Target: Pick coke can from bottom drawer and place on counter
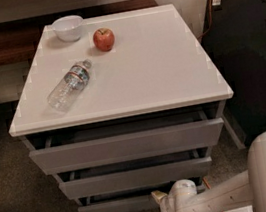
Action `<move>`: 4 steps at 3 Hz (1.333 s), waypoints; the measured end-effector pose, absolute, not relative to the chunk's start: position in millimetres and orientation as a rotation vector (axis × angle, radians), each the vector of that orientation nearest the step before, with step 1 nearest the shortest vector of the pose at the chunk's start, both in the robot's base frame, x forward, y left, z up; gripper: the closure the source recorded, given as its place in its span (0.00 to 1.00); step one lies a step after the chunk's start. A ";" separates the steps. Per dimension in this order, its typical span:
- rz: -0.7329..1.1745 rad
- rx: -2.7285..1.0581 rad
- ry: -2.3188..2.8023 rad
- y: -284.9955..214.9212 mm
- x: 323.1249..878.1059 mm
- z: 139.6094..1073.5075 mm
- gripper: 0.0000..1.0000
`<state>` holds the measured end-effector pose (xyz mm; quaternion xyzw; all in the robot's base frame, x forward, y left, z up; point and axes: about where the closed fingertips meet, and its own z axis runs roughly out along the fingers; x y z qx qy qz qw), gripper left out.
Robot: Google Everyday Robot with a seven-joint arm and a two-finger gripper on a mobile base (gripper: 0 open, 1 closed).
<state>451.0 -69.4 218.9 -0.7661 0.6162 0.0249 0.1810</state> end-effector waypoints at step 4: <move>0.017 -2.075 1.846 -104.8 491.0 174.6 0.00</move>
Offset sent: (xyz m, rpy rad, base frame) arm 0.0298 -0.0251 -0.0418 -0.0320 0.0035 -0.0641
